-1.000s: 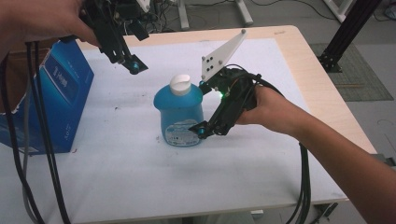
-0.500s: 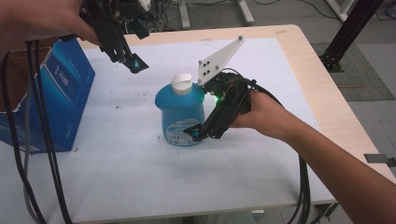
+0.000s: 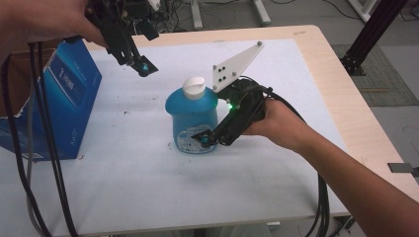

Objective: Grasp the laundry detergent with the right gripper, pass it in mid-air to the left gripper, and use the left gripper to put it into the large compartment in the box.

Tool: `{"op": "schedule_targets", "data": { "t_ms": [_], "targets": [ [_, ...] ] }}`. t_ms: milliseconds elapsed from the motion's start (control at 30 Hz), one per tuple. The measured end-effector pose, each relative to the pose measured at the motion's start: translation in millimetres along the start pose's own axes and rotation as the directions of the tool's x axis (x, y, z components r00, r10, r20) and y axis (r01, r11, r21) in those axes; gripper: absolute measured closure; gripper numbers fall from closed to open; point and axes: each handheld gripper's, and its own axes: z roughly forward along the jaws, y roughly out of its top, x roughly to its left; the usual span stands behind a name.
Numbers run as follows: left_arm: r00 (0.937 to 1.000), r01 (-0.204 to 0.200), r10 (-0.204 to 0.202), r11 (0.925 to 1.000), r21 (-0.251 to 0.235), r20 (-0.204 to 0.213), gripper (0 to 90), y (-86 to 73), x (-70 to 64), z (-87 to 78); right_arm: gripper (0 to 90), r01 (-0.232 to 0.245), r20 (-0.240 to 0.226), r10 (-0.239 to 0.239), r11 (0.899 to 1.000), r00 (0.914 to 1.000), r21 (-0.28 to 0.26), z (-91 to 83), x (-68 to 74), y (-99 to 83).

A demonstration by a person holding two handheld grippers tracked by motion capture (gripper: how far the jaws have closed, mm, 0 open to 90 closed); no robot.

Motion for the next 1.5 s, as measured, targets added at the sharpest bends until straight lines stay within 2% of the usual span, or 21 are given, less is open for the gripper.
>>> {"op": "schedule_targets", "data": {
  "t_ms": [100,233,267,300,433,533,1133,1500],
  "targets": [
    [1.0,0.0,0.0,1.0,0.001,0.002,5.4,-0.3,-0.2,0.2,20.7,0.003,-0.006,-0.003,1.0,1.0,-0.007,0.7,0.4,-0.8],
    [1.0,0.0,0.0,1.0,0.001,0.001,5.4,-0.7,-0.4,0.2,21.3,-0.001,-0.006,0.001,1.0,1.0,-0.018,1.9,-0.4,-2.6],
    [1.0,-0.001,0.001,1.0,0.003,0.002,5.4,-0.7,-0.4,0.2,27.3,-0.001,-0.01,0.0,1.0,0.9999,-0.02,2.0,-0.5,-3.1],
    [1.0,0.001,-0.001,1.0,0.003,0.002,5.4,-0.8,-0.5,0.1,27.9,0.004,-0.016,-0.005,1.0,0.9999,-0.026,1.8,-0.3,-3.6],
    [1.0,0.0,0.0,1.0,0.005,0.003,5.4,-0.8,-0.5,0.5,28.3,0.003,-0.014,-0.003,1.0,0.9999,-0.029,2.7,-0.4,-3.9],
    [1.0,0.0,0.0,1.0,0.003,0.002,5.4,-0.7,-0.7,0.7,32.1,0.009,-0.01,-0.009,0.999,0.9999,-0.038,2.3,-1.2,-4.7],
    [1.0,0.004,-0.004,1.0,0.006,0.002,5.4,-1.2,-1.7,1.6,42.0,0.024,-0.021,-0.025,0.998,0.9995,-0.061,5.6,-0.1,-6.1],
    [1.0,0.003,-0.003,1.0,0.007,0.004,5.4,-1.1,-2.1,2.0,44.5,0.046,0.0,-0.046,0.997,0.9989,-0.064,4.5,3.0,-5.6]
  ]
}}
